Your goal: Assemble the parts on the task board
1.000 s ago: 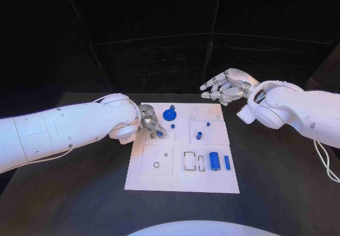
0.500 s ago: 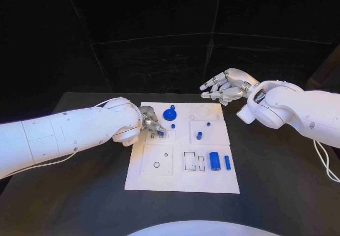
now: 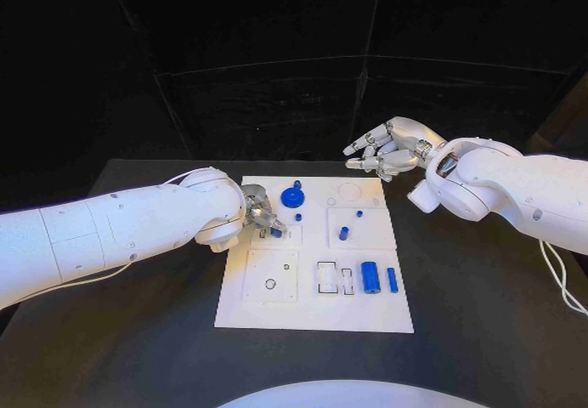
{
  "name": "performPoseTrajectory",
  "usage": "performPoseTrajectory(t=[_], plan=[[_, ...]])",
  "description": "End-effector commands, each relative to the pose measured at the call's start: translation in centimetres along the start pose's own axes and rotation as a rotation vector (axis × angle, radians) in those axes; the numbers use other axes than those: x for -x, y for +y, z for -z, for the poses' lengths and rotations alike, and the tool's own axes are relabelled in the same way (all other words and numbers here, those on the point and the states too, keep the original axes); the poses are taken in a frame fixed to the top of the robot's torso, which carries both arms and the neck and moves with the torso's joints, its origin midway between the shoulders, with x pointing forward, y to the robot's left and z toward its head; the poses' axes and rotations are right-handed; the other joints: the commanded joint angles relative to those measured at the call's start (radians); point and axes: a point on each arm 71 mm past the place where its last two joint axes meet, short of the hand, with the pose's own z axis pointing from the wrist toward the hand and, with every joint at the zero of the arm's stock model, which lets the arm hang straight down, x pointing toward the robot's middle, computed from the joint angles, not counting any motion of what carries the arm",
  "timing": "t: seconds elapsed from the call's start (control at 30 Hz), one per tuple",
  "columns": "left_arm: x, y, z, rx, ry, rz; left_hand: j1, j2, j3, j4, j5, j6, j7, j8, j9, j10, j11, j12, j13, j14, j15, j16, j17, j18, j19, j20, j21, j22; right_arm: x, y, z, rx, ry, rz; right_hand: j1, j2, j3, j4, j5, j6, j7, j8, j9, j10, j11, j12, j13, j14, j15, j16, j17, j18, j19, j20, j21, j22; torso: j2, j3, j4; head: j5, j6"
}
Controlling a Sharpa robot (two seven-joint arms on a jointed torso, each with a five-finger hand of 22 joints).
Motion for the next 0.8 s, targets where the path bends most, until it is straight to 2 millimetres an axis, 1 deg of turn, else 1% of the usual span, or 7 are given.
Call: performPoseTrajectory(t=[0.03, 0.13, 0.17, 0.4, 0.53, 0.73, 0.8], plan=[[-0.34, 0.03, 0.05, 0.014, 0.046, -0.042, 0.002, 0.008, 0.163, -0.155, 0.001, 0.001, -0.006, 0.008, 0.003, 0.004, 0.0, 0.005, 0.001, 0.104, 0.0, 0.003, 0.263, -0.016, 0.029, 0.003, -0.002, 0.045, -0.04, 0.16, -0.05, 0.01, 0.011, -0.006, -0.005, 0.008, -0.006, 0.001, -0.001, 0.0, -0.008, 0.005, 0.001, 0.001, -0.007, -0.006, -0.001, 0.005, 0.0, -0.005, -0.001, 0.013, 0.002, 0.001, -0.004, -0.001, 0.0, -0.0006, 0.0008, 0.001, -0.005], [-0.4, 0.06, 0.07, 0.015, 0.054, -0.048, 0.002, 0.008, 0.164, -0.155, 0.001, 0.001, -0.006, 0.008, 0.003, 0.004, 0.0, 0.005, 0.001, 0.104, 0.0, 0.003, 0.263, -0.016, 0.029, 0.003, -0.002, 0.045, -0.05, 0.15, -0.06, 0.009, 0.012, -0.006, -0.005, 0.008, -0.006, 0.001, -0.001, 0.0, -0.008, 0.005, 0.001, 0.001, -0.007, -0.006, -0.001, 0.005, 0.0, -0.005, -0.001, 0.013, 0.002, 0.001, -0.004, -0.001, -0.001, -0.0011, 0.0023, 0.001, -0.005], [-0.39, 0.07, 0.06, 0.015, 0.054, -0.048, 0.002, 0.008, 0.164, -0.155, 0.001, 0.001, -0.006, 0.008, 0.003, 0.004, 0.0, 0.005, 0.001, 0.104, 0.0, 0.003, 0.263, -0.016, 0.029, 0.003, -0.002, 0.045, -0.06, 0.15, -0.07, 0.009, 0.012, -0.006, -0.005, 0.008, -0.006, 0.001, -0.001, 0.0, -0.008, 0.005, 0.001, 0.001, -0.007, -0.006, -0.001, 0.005, 0.0, -0.005, -0.001, 0.013, 0.002, 0.001, -0.004, -0.001, -0.001, -0.0003, 0.0019, 0.001, -0.005], [-0.24, 0.16, -0.07, 0.022, 0.049, -0.045, 0.0, 0.007, 0.165, -0.155, 0.001, 0.002, -0.007, 0.01, 0.005, 0.004, -0.001, 0.004, 0.0, 0.104, 0.0, 0.003, 0.263, -0.016, 0.029, 0.003, -0.003, 0.044, -0.13, 0.2, -0.13, 0.011, 0.014, -0.007, -0.005, 0.008, -0.006, 0.001, -0.001, 0.0, -0.008, 0.005, 0.001, 0.001, -0.007, -0.006, -0.001, 0.005, 0.0, -0.005, -0.001, 0.013, 0.002, 0.001, -0.004, -0.001, 0.0, -0.0001, -0.0003, 0.004, -0.002], [-0.2, 0.06, -0.15, 0.021, 0.046, -0.044, -0.011, 0.007, 0.169, -0.148, 0.0, 0.004, -0.008, 0.015, 0.009, 0.006, -0.002, 0.006, 0.0, 0.104, -0.001, 0.003, 0.263, -0.016, 0.029, 0.002, -0.003, 0.044, -0.15, 0.21, -0.16, 0.012, 0.016, -0.007, -0.005, 0.008, -0.006, 0.001, -0.001, 0.0, -0.008, 0.005, 0.001, 0.001, -0.007, -0.006, -0.001, 0.005, 0.0, -0.005, -0.001, 0.013, 0.002, 0.001, -0.004, -0.001, 0.0, -0.0005, 0.0004, 0.002, -0.003], [-0.23, -0.34, -0.31, 0.017, 0.045, -0.047, -0.033, 0.002, 0.164, -0.134, -0.003, 0.006, -0.012, 0.024, 0.017, 0.005, -0.004, 0.005, -0.003, 0.104, -0.003, 0.003, 0.263, -0.016, 0.029, 0.001, -0.003, 0.045, -0.23, 0.26, -0.22, 0.014, 0.02, -0.008, -0.005, 0.008, -0.006, 0.001, -0.001, 0.0, -0.008, 0.005, 0.001, 0.001, -0.007, -0.006, -0.001, 0.005, 0.0, -0.005, -0.001, 0.013, 0.002, 0.001, -0.004, -0.001, 0.0, 0.0011, -0.0003, 0.003, -0.005], [-0.21, -0.39, -0.37, 0.018, 0.046, -0.048, -0.041, 0.001, 0.16, -0.129, -0.004, 0.007, -0.013, 0.027, 0.019, 0.005, -0.005, 0.005, -0.003, 0.104, -0.003, 0.003, 0.263, -0.016, 0.029, 0.0, -0.003, 0.046, -0.26, 0.28, -0.23, 0.015, 0.021, -0.008, -0.005, 0.008, -0.006, 0.001, -0.001, 0.0, -0.008, 0.005, 0.001, 0.001, -0.007, -0.006, -0.001, 0.005, 0.0, -0.005, -0.001, 0.013, 0.002, 0.001, -0.004, -0.001, 0.0, 0.0009, -0.0005, 0.003, -0.005]])
